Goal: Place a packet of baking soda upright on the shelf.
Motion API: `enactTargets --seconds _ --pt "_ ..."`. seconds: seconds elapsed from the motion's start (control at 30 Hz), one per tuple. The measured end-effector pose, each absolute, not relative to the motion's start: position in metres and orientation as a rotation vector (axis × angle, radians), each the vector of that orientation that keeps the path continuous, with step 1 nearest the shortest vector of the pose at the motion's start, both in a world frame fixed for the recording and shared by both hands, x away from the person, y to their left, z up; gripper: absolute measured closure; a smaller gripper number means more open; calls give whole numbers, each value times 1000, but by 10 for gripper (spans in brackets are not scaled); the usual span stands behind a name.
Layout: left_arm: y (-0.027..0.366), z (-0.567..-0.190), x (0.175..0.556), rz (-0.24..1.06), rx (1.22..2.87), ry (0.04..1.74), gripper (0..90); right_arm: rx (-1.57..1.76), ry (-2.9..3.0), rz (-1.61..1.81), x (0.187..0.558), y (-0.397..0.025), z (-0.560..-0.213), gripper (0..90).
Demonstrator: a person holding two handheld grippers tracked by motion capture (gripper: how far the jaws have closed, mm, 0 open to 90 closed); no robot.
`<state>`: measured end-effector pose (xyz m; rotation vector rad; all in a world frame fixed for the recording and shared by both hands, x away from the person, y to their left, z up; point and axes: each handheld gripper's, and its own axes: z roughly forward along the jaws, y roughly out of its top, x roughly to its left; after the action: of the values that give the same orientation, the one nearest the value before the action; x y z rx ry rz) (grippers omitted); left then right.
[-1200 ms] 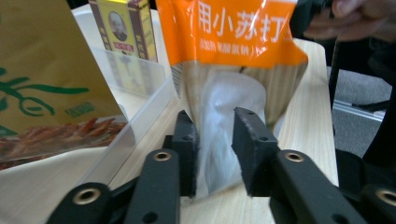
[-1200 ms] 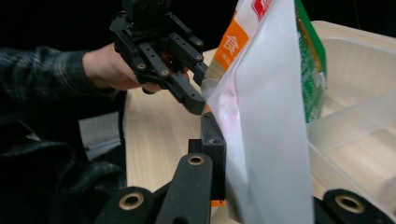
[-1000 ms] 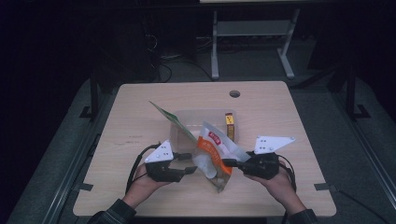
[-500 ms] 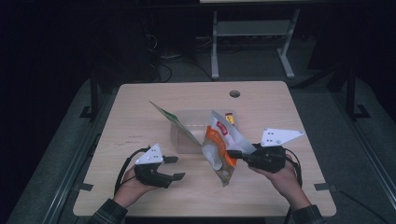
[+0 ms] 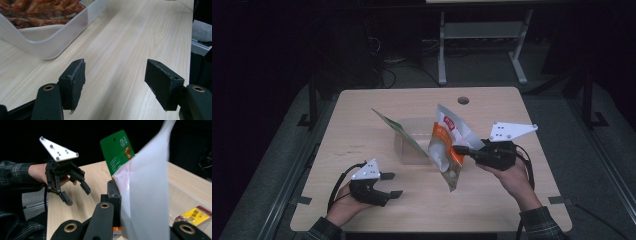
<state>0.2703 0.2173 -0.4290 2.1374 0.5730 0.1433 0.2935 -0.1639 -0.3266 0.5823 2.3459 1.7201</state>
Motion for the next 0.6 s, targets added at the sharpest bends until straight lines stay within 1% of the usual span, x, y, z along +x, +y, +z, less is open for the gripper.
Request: enactTargets --seconds 0.1,0.23,0.4,0.6 --pt "218 -430 272 146 2139 578 323 583 2320 1695 296 -165 -321 900" --pt "219 -430 273 153 2140 582 320 606 2291 1696 309 -166 -315 900" --pt "220 -434 276 144 2148 591 295 631 2290 1657 328 -163 -312 900" --pt "219 -438 277 150 2169 568 241 694 2289 1598 350 -159 -318 900"
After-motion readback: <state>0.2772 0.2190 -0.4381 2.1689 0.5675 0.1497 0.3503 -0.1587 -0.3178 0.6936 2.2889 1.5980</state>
